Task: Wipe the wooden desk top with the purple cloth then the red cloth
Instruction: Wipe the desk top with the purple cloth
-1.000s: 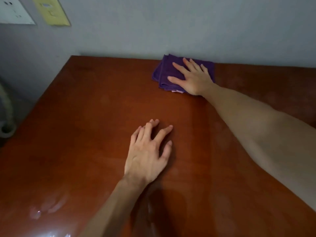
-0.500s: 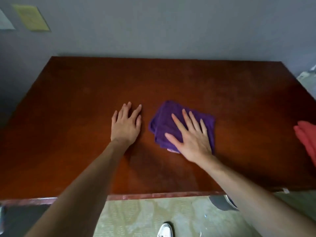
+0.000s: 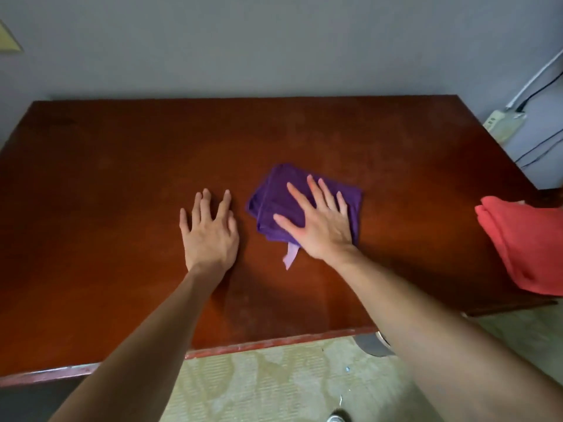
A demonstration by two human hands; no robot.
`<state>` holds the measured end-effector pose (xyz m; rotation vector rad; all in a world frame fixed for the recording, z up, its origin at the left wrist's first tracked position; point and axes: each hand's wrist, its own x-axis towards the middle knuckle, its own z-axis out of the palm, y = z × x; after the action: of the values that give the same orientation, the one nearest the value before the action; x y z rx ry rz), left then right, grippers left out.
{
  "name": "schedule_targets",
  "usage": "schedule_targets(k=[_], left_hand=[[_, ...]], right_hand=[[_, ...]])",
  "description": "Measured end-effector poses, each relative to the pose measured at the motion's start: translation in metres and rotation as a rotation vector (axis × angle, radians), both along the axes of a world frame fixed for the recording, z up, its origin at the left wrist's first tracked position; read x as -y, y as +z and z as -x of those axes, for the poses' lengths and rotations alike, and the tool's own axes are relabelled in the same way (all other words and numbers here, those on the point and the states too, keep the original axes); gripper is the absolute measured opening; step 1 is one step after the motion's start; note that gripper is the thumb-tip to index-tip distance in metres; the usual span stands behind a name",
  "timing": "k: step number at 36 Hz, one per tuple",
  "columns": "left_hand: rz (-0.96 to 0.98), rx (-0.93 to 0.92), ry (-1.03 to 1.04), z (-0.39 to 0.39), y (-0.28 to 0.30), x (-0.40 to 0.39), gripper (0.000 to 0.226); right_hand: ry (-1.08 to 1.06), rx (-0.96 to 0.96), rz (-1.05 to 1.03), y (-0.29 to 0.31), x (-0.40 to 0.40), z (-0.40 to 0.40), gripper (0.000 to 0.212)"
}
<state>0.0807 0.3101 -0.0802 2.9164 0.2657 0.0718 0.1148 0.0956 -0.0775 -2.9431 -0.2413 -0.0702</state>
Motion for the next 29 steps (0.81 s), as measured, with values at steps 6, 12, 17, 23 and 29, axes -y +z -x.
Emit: schedule_targets(k=[6,12,17,23,29], left_hand=[[-0.019,-0.022,0.021,-0.003,-0.007,0.001,0.055],[-0.009,0.018,0.031,-0.006,-0.007,0.001,0.055],[0.012,0.042,0.042,-0.002,-0.006,0.004,0.054],[0.013,0.041,0.043,0.0,-0.006,0.004,0.051],[0.017,0.019,0.044,0.002,0.001,0.006,0.052]], right_hand=[[0.003,-0.075,0.002,0.001,-0.005,-0.134,0.083],[0.032,-0.096,0.003,0.009,-0.013,-0.238,0.087],[0.066,-0.108,0.003,0.014,-0.011,-0.261,0.088],[0.088,-0.11,0.009,0.014,0.004,-0.231,0.083],[0.107,-0.052,-0.008,0.008,0.043,-0.13,0.078]])
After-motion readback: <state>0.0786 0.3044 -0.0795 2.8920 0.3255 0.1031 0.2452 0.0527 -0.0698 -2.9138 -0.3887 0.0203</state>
